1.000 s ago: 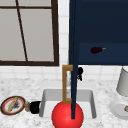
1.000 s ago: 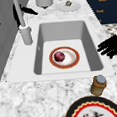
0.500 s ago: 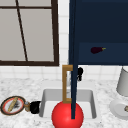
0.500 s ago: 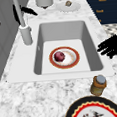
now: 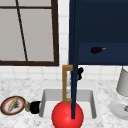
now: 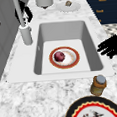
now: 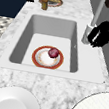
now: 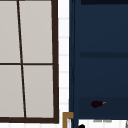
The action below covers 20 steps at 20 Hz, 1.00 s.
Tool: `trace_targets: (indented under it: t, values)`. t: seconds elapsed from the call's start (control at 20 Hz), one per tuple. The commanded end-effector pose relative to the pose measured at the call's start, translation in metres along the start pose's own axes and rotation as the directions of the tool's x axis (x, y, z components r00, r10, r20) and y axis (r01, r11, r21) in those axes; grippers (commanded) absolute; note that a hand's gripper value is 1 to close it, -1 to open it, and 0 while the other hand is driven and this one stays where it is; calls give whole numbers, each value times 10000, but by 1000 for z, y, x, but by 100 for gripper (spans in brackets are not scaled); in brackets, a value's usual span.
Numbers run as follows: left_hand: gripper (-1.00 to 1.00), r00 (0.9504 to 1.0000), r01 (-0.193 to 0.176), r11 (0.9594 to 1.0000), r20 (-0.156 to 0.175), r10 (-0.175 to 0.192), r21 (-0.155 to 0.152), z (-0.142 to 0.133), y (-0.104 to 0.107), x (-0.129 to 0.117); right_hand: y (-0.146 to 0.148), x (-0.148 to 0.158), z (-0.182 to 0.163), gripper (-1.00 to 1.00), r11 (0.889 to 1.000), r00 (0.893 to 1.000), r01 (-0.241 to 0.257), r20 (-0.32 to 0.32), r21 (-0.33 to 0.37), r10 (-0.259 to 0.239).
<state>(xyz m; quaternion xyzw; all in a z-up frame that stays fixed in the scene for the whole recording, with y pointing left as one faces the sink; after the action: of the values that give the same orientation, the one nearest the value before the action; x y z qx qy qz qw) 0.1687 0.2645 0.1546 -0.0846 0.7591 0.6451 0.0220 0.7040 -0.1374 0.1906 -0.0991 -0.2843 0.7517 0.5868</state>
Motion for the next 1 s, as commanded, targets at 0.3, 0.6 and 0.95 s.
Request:
trace_targets:
  t: [0.3, 0.6, 0.95]
  values:
    - [0, 10000, 0, 10000, 0, 0, 0, 0, 0, 0, -9, 28, -8, 100, 9695, 9898, -1347, -744, -2048, 1218]
    - [0, 10000, 0, 10000, 0, 0, 0, 0, 0, 0, -11, 35, -5, 100, 9602, 9735, -1968, -1561, -1984, 1672]
    - [0, 10000, 0, 10000, 0, 0, 0, 0, 0, 0, -7, 58, -11, 100, 9537, 9080, -3004, -3097, -123, 2821]
